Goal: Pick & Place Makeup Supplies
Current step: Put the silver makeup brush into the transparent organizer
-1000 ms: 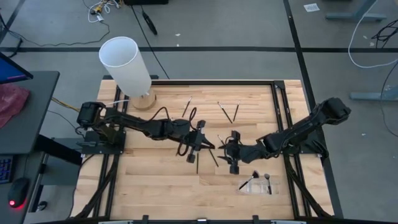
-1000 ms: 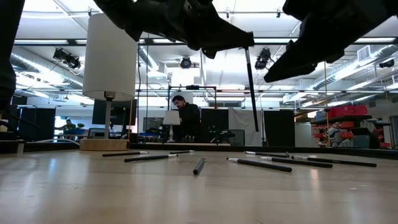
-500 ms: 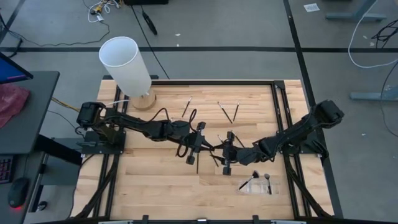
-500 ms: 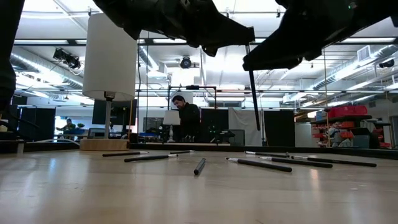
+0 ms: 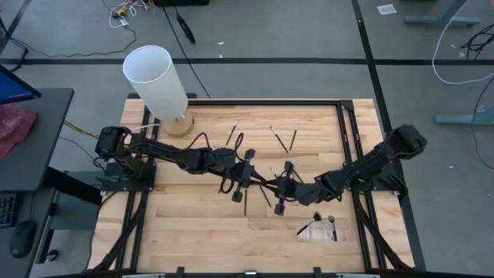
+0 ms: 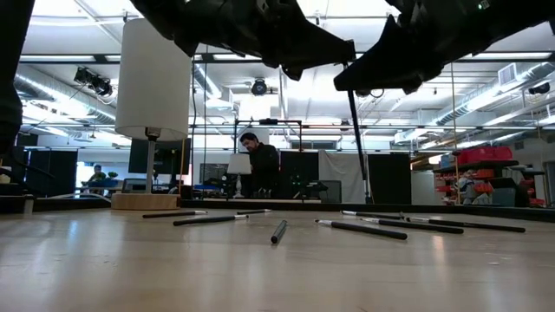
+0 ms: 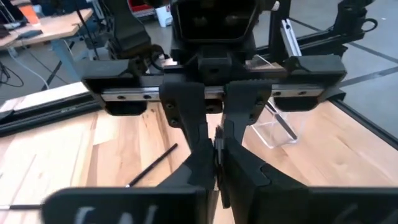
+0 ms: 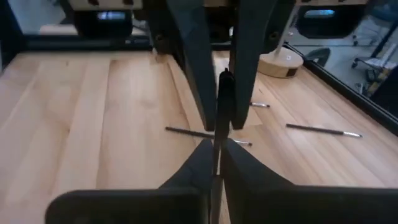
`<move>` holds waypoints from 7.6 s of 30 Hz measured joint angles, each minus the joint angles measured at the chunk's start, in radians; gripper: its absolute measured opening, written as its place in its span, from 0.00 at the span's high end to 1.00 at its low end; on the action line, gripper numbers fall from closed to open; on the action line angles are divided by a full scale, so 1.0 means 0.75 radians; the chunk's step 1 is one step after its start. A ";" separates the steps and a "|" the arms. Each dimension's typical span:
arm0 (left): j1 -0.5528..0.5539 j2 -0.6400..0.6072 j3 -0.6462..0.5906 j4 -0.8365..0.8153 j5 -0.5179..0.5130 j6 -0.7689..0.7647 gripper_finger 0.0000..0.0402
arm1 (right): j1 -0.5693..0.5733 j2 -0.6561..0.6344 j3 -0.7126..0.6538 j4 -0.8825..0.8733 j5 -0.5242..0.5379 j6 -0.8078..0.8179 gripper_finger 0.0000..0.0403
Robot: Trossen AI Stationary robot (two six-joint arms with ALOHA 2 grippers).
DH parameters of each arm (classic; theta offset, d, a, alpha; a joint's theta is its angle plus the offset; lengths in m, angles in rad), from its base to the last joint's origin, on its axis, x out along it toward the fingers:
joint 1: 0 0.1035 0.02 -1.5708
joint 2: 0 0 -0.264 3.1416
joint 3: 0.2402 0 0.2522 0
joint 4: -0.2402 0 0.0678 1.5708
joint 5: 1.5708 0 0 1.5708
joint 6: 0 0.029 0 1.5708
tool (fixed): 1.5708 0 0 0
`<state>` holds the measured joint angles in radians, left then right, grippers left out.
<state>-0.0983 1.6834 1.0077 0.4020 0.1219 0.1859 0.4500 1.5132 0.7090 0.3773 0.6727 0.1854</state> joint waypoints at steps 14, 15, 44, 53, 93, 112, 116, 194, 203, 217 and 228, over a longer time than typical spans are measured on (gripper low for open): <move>-0.002 -0.173 -0.001 -0.377 -0.071 -0.039 0.49 | 0.552 -0.378 -0.001 -0.196 0.444 0.302 0.98; -0.003 -0.165 0.000 -0.376 -0.092 -0.051 0.49 | 0.603 -0.379 -0.001 -0.208 0.484 0.351 0.98; -0.002 -0.054 -0.001 -0.329 -0.117 -0.093 0.55 | 0.918 0.003 0.000 -0.410 0.771 1.060 0.98; -0.003 -0.054 -0.001 -0.331 -0.117 -0.094 0.55 | 0.855 0.003 -0.001 -0.676 0.625 1.377 0.97; -0.003 -0.054 -0.001 -0.333 -0.117 -0.100 0.55 | 0.713 -0.154 -0.001 -0.205 0.657 0.594 0.74; 0.195 -0.054 -0.029 -0.866 -0.518 -0.217 0.55 | -0.123 -0.038 -0.001 0.044 0.236 0.224 0.74; 0.316 -0.095 -0.219 -0.640 -0.507 -0.247 0.55 | -0.185 0.048 -0.001 0.073 0.167 0.282 0.74; 0.685 0.321 -0.724 0.754 -0.014 -0.537 0.99 | -0.189 0.467 -0.001 0.551 -0.081 0.290 0.74; 0.686 0.321 -0.726 0.755 0.019 -0.443 0.85 | -0.190 0.467 -0.001 0.552 -0.081 0.289 0.74; 0.599 0.442 -0.724 0.955 -0.128 -0.218 0.61 | -0.195 0.467 -0.001 0.553 -0.081 0.288 0.74; 0.651 0.597 -0.718 1.101 -0.131 -0.275 0.72 | -0.197 0.467 -0.001 0.553 -0.081 0.288 0.74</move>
<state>0.3899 2.1312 0.4694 1.2279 0.0240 -0.0202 0.3023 1.8633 0.7086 0.7921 0.6121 0.4011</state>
